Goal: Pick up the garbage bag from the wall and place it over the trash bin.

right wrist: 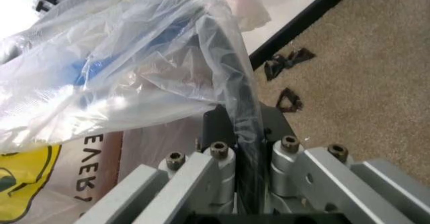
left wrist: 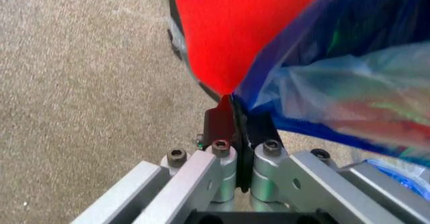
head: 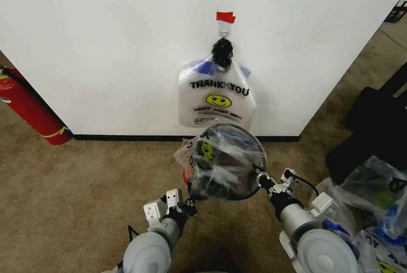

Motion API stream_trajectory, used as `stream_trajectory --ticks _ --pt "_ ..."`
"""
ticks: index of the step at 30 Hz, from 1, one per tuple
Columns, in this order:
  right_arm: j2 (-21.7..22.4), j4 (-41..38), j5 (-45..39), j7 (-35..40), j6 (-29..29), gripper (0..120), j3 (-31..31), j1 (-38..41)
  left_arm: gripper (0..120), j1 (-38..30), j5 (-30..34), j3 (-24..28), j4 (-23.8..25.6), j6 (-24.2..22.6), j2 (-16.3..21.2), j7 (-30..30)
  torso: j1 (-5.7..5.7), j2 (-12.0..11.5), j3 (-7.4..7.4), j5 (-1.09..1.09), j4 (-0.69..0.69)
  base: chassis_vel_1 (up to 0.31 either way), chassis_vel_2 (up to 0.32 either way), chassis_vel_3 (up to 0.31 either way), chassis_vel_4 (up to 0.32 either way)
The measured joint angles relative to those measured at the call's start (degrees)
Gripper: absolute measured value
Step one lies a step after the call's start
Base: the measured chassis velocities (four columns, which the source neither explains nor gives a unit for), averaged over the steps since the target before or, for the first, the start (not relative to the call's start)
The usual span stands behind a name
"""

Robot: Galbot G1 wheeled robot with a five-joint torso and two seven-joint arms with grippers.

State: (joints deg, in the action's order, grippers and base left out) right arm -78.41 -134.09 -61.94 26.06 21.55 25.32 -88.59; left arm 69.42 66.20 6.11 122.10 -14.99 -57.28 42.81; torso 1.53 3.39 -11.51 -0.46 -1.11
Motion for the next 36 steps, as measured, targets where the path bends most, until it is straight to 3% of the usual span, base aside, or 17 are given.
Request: stream_trajectory --ticks 5,8,15,18,24,32,35,36 --pt "-0.1 1.1 1.1 -0.5 -0.2 0 -0.2 0.2 0 0.5 0.9 -1.0 2.8 -2.0 1.5 -0.4 0.00 0.0 0.00 0.02 0.00 0.000 0.000 0.000 0.000" --pt "0.1 2.5 1.8 -0.7 -0.6 0 -0.2 1.3 6 1.9 1.0 -1.8 6.5 -3.9 3.0 -0.5 0.00 0.0 0.00 0.00 0.00 0.000 0.000 0.000 0.000" --pt "0.5 5.5 2.0 -1.1 -1.3 0 -0.2 3.6 37 5.5 -1.2 -3.9 11.8 -6.6 5.8 -0.2 0.00 0.0 0.00 0.00 0.01 0.000 0.000 0.000 0.000" --pt "0.5 6.1 2.1 -1.2 -1.5 0 -0.2 3.9 43 6.3 -1.9 -4.4 12.9 -7.1 6.2 -0.2 0.00 0.0 0.00 0.00 0.01 0.000 0.000 0.000 0.000" --pt "0.6 7.8 5.2 -2.3 -2.5 0 -0.1 4.3 68 8.3 -6.7 -7.5 16.4 -7.1 7.7 0.6 0.00 0.0 0.00 0.00 0.01 0.000 0.000 0.000 0.000" --pt "0.1 8.1 14.0 -4.0 -5.7 0 -1.5 3.5 43 7.5 -8.7 -8.4 20.9 -8.3 10.9 -2.0 0.00 0.0 0.00 0.00 0.01 0.000 0.000 0.000 0.000" --pt "-0.4 7.5 17.5 -4.0 -6.6 0 -2.6 2.9 29 1.0 -5.7 -5.7 21.4 -9.7 13.1 -4.2 0.00 0.0 0.00 0.00 0.01 0.000 0.000 0.000 0.000" --pt "-0.5 7.4 18.0 -4.1 -6.7 0 -2.7 2.8 29 -1.1 -4.7 -4.9 21.4 -10.0 13.5 -4.4 0.00 0.0 0.00 -0.01 0.01 0.000 0.000 0.000 0.000"
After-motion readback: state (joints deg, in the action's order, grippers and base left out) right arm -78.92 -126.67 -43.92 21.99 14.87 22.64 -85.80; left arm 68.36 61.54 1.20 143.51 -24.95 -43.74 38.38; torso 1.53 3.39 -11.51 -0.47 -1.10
